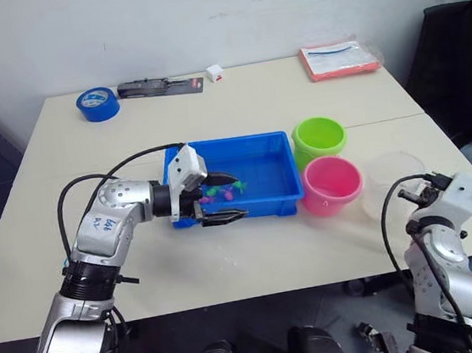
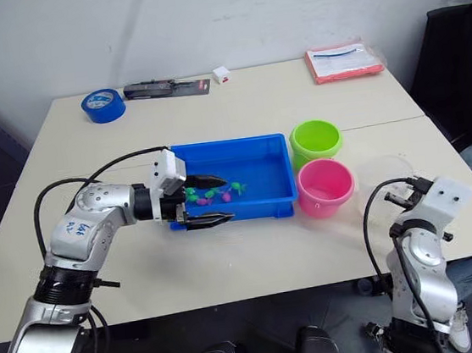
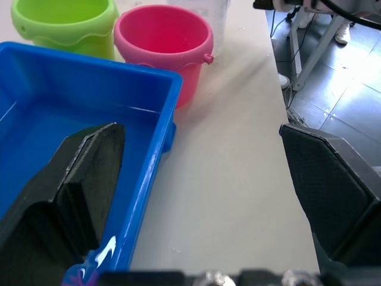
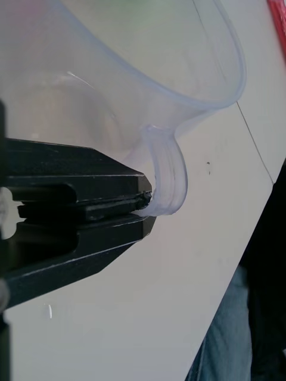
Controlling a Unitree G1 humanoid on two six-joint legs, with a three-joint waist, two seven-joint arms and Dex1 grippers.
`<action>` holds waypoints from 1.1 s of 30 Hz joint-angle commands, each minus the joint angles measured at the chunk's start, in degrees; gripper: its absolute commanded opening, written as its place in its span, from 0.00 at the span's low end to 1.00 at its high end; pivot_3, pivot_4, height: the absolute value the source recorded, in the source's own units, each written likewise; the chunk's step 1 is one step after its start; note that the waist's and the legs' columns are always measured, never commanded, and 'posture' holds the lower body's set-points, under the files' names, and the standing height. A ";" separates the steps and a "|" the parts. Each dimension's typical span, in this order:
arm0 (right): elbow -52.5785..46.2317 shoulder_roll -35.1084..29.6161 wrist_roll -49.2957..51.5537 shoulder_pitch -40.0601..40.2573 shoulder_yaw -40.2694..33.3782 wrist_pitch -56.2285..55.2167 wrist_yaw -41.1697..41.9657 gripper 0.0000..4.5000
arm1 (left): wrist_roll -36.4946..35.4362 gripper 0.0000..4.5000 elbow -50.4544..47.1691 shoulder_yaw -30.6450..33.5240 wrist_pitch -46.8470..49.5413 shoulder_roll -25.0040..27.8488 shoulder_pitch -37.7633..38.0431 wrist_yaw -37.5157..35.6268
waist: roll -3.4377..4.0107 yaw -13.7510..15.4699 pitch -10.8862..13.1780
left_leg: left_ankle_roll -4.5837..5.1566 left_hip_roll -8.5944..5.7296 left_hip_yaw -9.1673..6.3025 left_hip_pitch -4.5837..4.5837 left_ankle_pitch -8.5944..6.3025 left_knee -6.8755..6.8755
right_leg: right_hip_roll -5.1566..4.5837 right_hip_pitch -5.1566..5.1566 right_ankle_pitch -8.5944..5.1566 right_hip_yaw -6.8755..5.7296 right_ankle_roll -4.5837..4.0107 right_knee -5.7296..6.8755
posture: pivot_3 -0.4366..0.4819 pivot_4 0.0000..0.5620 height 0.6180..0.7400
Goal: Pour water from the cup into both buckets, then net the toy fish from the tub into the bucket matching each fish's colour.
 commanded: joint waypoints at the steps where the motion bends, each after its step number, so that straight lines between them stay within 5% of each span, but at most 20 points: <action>1: -4.28 -5.17 0.83 0.22 -0.32 1.30 4.47 0.14 | -1.21 1.00 1.02 2.41 -1.40 0.45 -2.43 -1.52 | 0.01 0.08 0.04 | 0.01 -0.01 0.01 -0.01 0.00 0.01 | 0.00 0.00 0.00 -0.01 0.00 0.00 | 0.48 0.27 0.98; 33: -6.91 -29.26 -12.37 -3.87 8.53 0.66 20.00 0.14 | 2.32 1.00 12.43 2.07 -9.38 0.15 -7.84 -7.78 | -0.19 0.29 0.19 | 0.08 -0.04 0.26 0.03 0.01 0.10 | 0.05 -0.02 0.03 -0.25 0.05 0.00 | 0.48 0.27 0.98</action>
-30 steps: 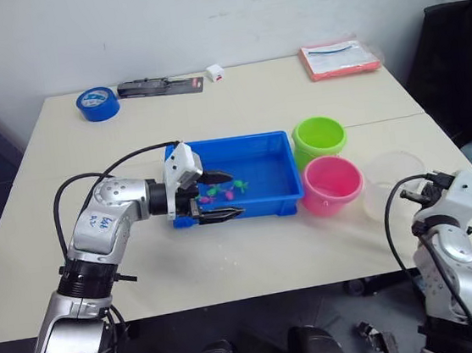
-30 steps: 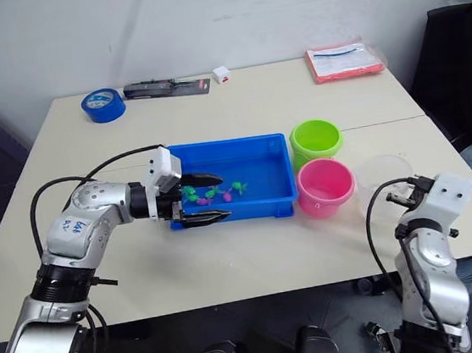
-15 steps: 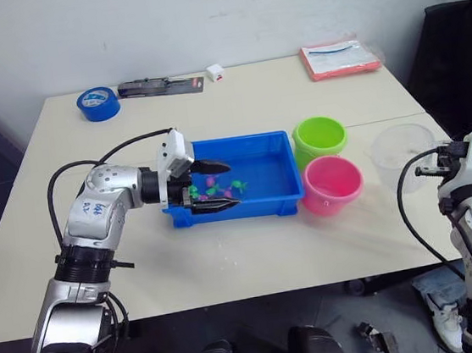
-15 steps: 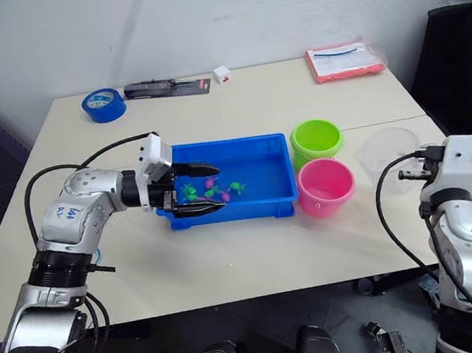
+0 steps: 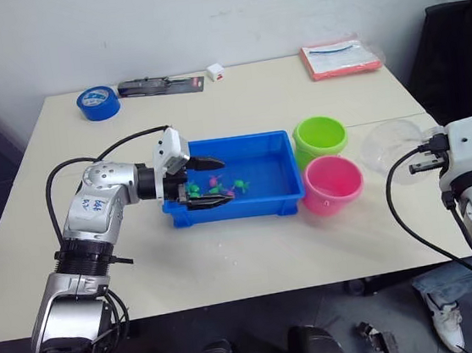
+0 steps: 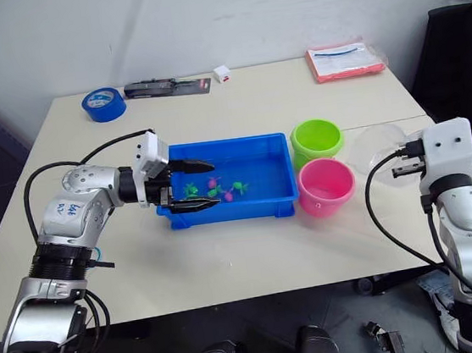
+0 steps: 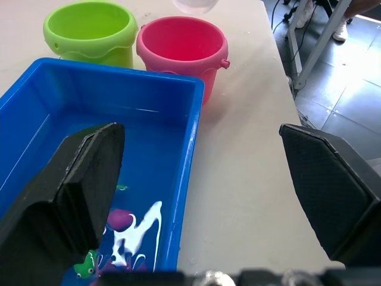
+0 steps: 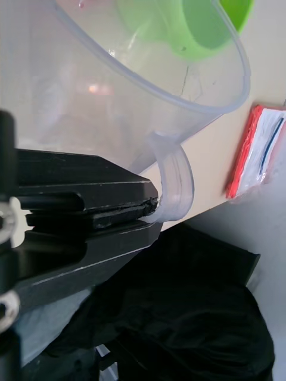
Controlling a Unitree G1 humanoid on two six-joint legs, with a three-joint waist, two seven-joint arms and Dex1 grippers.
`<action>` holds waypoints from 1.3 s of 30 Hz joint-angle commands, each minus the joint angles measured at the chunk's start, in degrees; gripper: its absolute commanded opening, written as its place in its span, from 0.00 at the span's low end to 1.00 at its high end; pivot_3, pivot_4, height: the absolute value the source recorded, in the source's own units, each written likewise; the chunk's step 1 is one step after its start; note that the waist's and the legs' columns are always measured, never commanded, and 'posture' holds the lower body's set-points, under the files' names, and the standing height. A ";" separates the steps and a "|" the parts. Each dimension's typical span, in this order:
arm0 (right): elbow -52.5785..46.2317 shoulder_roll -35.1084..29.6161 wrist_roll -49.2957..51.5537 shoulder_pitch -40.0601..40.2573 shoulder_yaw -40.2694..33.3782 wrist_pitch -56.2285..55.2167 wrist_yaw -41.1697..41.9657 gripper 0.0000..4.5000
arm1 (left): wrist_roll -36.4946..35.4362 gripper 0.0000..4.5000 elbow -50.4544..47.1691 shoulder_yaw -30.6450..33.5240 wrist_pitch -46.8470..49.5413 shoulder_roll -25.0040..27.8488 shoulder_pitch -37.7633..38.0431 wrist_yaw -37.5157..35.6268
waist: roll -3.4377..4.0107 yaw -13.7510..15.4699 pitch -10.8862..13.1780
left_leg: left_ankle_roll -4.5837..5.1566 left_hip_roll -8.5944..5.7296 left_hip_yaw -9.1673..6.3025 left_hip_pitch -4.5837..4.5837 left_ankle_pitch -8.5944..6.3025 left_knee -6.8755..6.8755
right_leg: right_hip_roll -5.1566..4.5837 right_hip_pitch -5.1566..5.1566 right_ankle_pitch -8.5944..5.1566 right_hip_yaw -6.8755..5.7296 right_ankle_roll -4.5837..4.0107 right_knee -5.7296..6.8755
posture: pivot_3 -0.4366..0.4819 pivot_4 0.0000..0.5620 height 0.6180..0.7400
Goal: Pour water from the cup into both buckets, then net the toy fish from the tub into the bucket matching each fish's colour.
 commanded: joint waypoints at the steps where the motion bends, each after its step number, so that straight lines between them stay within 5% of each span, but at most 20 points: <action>1: -2.87 -2.24 -2.74 -1.13 0.02 -2.74 1.11 0.14 | 0.32 1.00 -0.43 0.86 -1.12 0.08 -0.63 -0.15 | 0.00 0.04 0.00 | 0.00 0.00 0.00 0.00 0.00 0.00 | 0.00 0.00 0.00 0.00 0.00 0.00 | 0.48 0.27 0.98; 39: -0.14 -7.48 -30.99 -1.94 11.10 -17.62 3.86 0.14 | 0.31 1.00 -4.32 1.07 0.04 -0.26 2.37 0.73 | -0.14 0.17 0.09 | -0.15 0.00 0.12 0.03 0.09 0.08 | 0.05 0.01 0.02 0.01 0.04 0.01 | 0.48 0.27 0.98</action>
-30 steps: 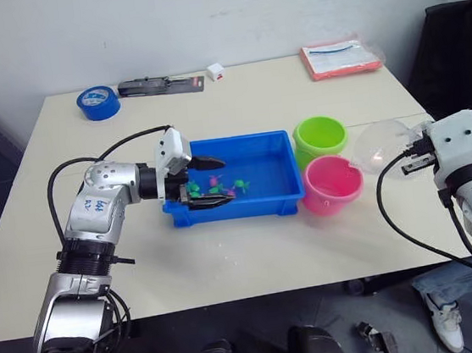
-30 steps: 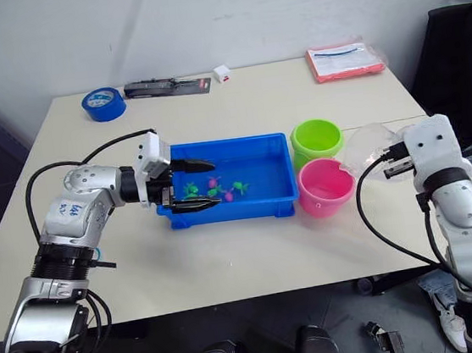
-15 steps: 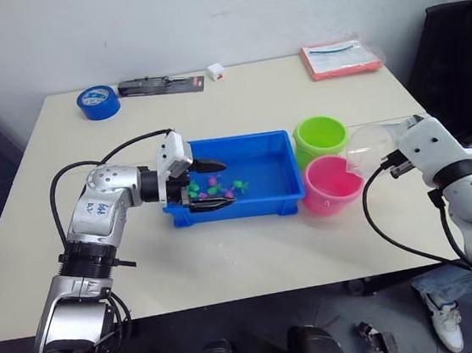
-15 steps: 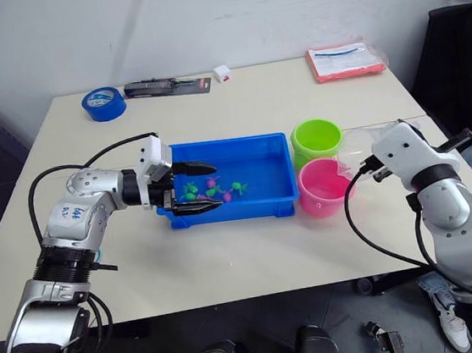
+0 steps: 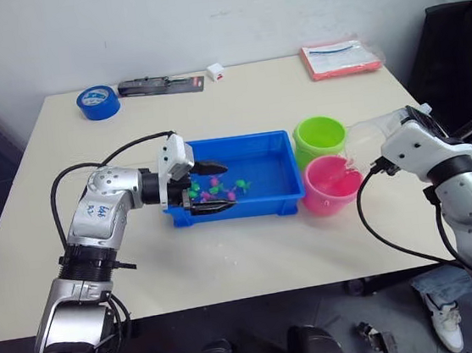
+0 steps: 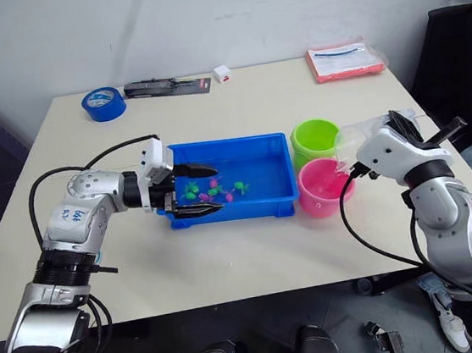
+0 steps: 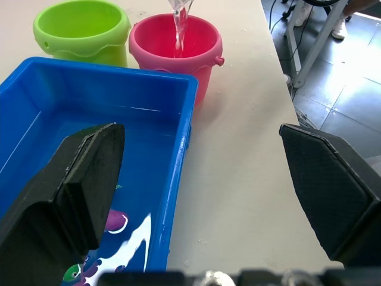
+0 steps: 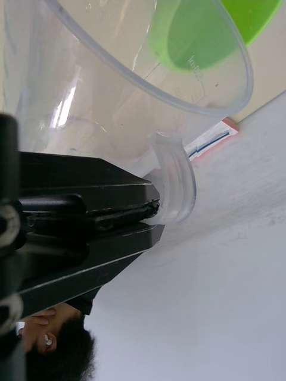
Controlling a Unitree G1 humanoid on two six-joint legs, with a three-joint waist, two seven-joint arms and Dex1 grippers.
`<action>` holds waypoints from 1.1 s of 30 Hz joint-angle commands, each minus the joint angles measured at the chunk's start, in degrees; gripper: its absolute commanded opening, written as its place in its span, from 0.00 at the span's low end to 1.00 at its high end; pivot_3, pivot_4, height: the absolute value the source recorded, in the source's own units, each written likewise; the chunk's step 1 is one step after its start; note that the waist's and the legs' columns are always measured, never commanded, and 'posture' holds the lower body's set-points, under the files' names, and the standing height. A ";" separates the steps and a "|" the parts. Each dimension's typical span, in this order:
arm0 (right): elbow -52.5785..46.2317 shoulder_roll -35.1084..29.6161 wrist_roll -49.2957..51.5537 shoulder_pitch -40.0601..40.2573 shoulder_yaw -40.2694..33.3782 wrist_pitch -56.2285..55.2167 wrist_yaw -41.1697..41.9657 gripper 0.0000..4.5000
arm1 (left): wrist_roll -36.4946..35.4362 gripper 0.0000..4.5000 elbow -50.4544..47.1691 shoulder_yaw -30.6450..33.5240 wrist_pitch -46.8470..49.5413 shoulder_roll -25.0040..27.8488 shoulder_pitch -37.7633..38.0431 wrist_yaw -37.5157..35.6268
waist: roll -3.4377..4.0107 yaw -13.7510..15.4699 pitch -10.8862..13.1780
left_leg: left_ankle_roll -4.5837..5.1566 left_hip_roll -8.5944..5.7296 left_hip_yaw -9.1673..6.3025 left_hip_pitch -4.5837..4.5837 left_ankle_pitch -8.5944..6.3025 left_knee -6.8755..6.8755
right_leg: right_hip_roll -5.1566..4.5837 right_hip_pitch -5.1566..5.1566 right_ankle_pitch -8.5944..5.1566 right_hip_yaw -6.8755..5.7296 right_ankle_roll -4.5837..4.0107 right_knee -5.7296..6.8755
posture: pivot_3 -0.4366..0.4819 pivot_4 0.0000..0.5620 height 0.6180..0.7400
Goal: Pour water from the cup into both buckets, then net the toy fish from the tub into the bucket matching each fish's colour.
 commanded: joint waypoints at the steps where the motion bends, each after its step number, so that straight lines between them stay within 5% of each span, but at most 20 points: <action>1: -0.45 -0.47 -2.05 -0.96 -0.76 -1.63 -0.19 0.14 | -0.44 1.00 -1.99 1.08 -0.08 0.47 0.11 0.12 | 0.00 0.01 0.00 | 0.00 0.00 0.00 0.00 0.00 0.01 | 0.00 0.00 0.00 0.00 0.00 0.00 | 0.48 0.27 0.98; 14: -0.10 1.50 -1.84 -1.57 -1.46 -1.28 0.60 0.14 | -0.43 1.00 -2.43 1.04 0.07 0.71 0.54 0.01 | -0.01 -0.06 0.00 | -0.02 0.00 0.02 0.01 0.01 0.03 | 0.01 0.01 0.01 0.01 0.02 0.03 | 0.48 0.27 0.98; 33: 5.25 16.76 14.86 -13.25 -11.85 17.12 -1.29 0.14 | -1.33 1.00 -1.07 3.01 1.74 1.08 0.31 1.53 | 0.01 -0.40 -0.01 | -0.01 0.01 0.03 0.04 0.02 0.11 | -0.01 0.00 0.01 0.06 0.02 0.18 | 0.48 0.27 0.98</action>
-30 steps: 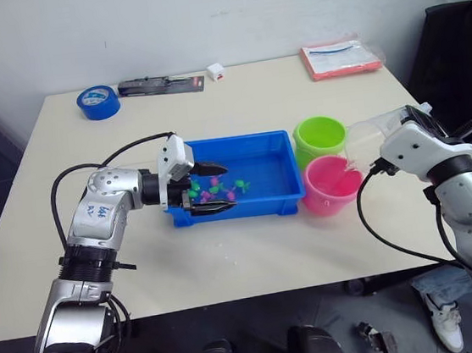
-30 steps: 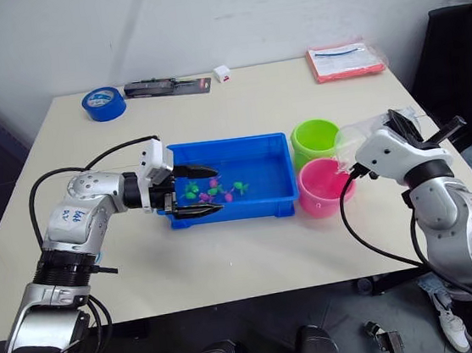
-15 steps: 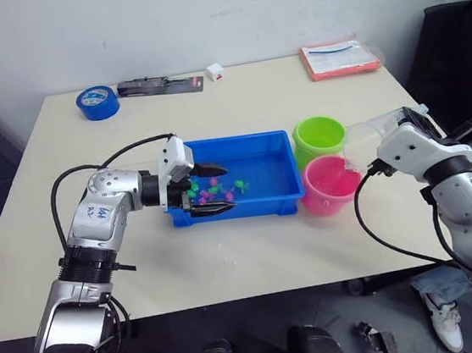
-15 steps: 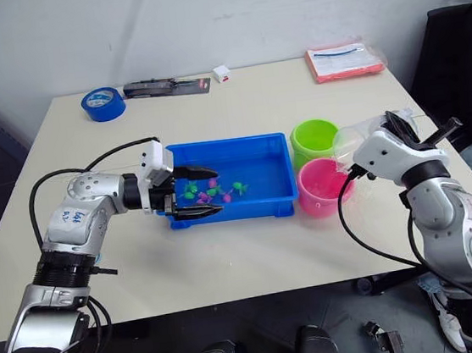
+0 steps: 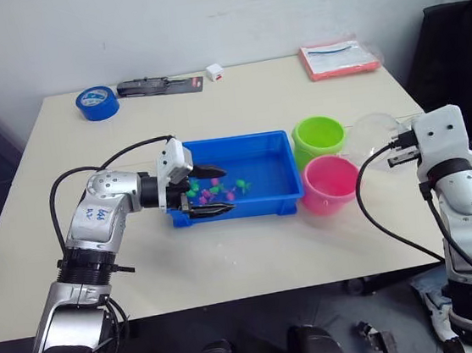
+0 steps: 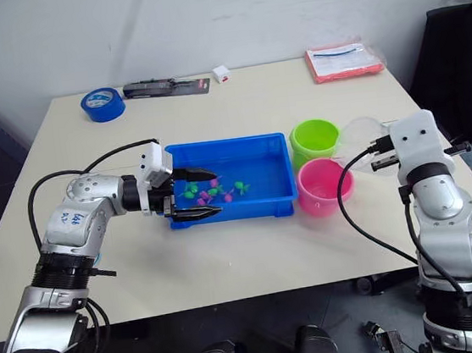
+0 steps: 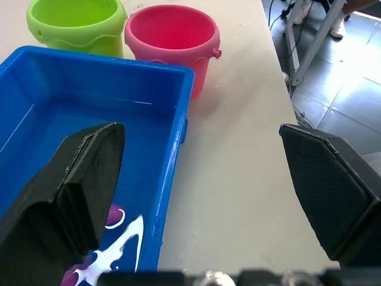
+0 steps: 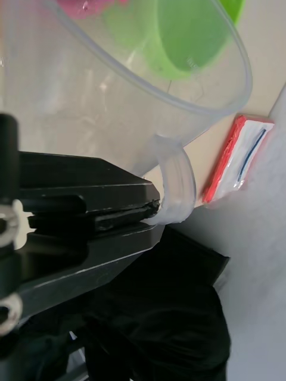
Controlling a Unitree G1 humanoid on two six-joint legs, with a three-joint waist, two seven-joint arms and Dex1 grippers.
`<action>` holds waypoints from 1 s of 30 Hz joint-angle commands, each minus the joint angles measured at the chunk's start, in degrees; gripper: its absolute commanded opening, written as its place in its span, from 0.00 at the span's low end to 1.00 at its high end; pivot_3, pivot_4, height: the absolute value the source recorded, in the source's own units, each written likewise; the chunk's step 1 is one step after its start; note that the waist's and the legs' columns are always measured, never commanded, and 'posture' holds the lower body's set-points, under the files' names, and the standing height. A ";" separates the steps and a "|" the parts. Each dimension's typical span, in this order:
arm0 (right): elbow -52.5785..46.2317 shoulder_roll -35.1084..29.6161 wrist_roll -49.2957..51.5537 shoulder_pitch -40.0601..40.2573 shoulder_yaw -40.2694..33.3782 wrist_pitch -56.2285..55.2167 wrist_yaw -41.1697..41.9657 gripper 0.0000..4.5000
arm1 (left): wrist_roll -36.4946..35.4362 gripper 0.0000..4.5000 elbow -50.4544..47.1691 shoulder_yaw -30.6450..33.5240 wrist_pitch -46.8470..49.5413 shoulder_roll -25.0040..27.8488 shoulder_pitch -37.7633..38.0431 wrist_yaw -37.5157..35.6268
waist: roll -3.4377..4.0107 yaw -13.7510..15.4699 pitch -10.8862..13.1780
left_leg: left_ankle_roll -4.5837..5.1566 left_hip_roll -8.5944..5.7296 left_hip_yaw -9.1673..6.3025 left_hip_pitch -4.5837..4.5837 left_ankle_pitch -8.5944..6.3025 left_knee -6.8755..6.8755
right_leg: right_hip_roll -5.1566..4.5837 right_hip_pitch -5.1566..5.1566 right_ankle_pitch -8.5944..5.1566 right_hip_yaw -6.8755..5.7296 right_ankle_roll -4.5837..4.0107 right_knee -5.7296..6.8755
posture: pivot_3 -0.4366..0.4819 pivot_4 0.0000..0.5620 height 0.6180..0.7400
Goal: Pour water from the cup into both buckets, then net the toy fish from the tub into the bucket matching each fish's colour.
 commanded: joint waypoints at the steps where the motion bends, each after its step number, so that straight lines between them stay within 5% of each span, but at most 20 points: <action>1: 2.24 0.15 1.37 -5.12 -1.45 1.14 -2.54 0.14 | -1.34 1.00 -0.23 2.84 1.06 0.48 -0.94 1.16 | 0.00 -0.08 0.00 | 0.00 0.00 0.00 0.02 0.00 0.00 | 0.00 0.00 0.00 0.00 0.00 0.02 | 0.48 0.27 0.98; 13: 18.11 -1.10 -2.60 -17.91 6.38 -1.86 -8.82 0.14 | -0.29 1.00 2.59 5.38 0.76 1.67 -2.01 3.09 | 0.01 -0.13 0.00 | 0.02 0.00 0.01 0.00 0.01 -0.01 | -0.04 -0.05 0.00 0.01 0.00 0.07 | 0.48 0.27 0.98; 30: 28.09 -4.22 -13.62 -23.73 18.60 -7.60 -14.16 0.14 | -2.13 1.00 -0.41 7.01 3.79 0.87 -1.17 7.41 | 0.00 -0.25 0.00 | 0.00 0.00 0.02 -0.01 0.02 0.01 | -0.05 -0.07 0.00 0.01 0.00 0.11 | 0.48 0.27 0.98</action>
